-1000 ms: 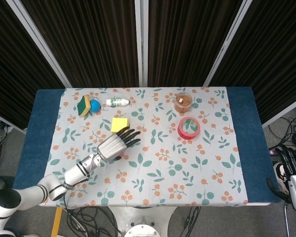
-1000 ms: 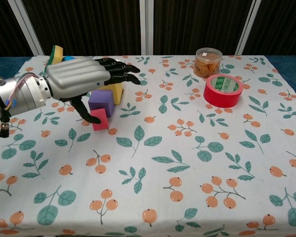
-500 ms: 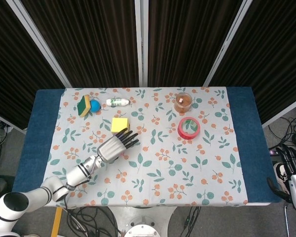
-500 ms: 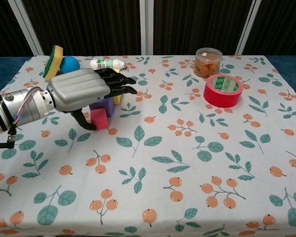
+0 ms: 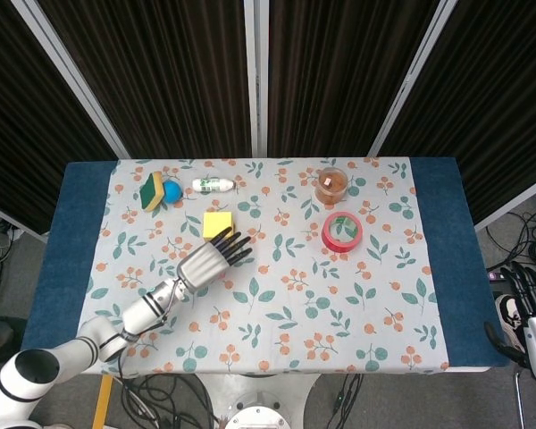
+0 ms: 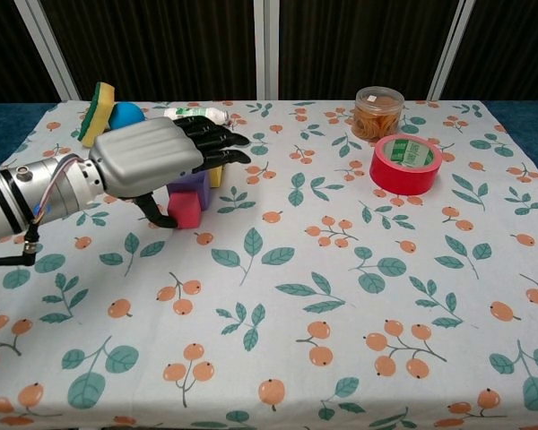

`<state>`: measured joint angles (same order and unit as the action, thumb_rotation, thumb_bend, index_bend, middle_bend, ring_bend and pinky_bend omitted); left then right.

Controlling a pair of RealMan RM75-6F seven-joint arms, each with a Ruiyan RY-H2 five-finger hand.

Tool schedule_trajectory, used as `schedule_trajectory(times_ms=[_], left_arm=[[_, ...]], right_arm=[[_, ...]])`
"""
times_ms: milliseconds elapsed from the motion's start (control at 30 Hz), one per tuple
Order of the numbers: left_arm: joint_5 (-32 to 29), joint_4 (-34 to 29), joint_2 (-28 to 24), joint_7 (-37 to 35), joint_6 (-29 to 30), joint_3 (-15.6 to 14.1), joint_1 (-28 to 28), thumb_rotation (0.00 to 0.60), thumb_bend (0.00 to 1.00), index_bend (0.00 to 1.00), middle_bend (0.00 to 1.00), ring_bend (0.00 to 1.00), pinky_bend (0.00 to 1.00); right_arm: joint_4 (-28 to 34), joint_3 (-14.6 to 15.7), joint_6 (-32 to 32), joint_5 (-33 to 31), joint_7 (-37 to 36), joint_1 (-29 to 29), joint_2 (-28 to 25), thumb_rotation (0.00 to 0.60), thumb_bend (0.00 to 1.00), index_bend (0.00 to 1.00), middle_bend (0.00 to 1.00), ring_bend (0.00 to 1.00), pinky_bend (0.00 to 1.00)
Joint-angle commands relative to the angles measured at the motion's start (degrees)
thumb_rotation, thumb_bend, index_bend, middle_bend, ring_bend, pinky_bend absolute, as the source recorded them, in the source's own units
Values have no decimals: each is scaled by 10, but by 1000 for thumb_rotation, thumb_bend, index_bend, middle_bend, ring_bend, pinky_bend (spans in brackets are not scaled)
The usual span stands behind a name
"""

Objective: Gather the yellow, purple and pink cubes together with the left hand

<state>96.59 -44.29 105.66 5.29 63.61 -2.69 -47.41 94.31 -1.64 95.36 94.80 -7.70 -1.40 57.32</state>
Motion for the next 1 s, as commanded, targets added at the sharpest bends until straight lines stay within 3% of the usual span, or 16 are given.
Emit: schedule_trajectory(times_ms=[33,367,533,667,800,1000], left_arm=[[-2,0,0,-3,-3,2,-2,600,23,134,0,11,95],[-9,-17,-9,-8,-1,3,7,600,23,134,0,11,95],[-17,-74,-44,-6,34,11,28,600,24,134,0,10,96],[-62,-155,-97,-24,71,43,63,600,24,134,0,10,96],[-132,-257,-182,-37,83,72,111,600,23,133,0,11,96],[-219,-346,-289,-43,98,83,186,600,23,134,0,11,96]], right_arm=[[0,0,0,0,0,0,0,600,217,0,16,0,42],[0,0,0,1,-2,0,0,600,216,0,16,0,42],[-2,-1,2,1,-5,0,-1,600,217,0,16,0,42],[-5,-1,-2,-1,-7,1,-2,600,217,0,16,0,42],[-9,0,-10,-4,-16,5,-3,600,217,0,16,0,42],[-21,3,-45,-13,-40,19,-4,600,220,0,26,0,42]])
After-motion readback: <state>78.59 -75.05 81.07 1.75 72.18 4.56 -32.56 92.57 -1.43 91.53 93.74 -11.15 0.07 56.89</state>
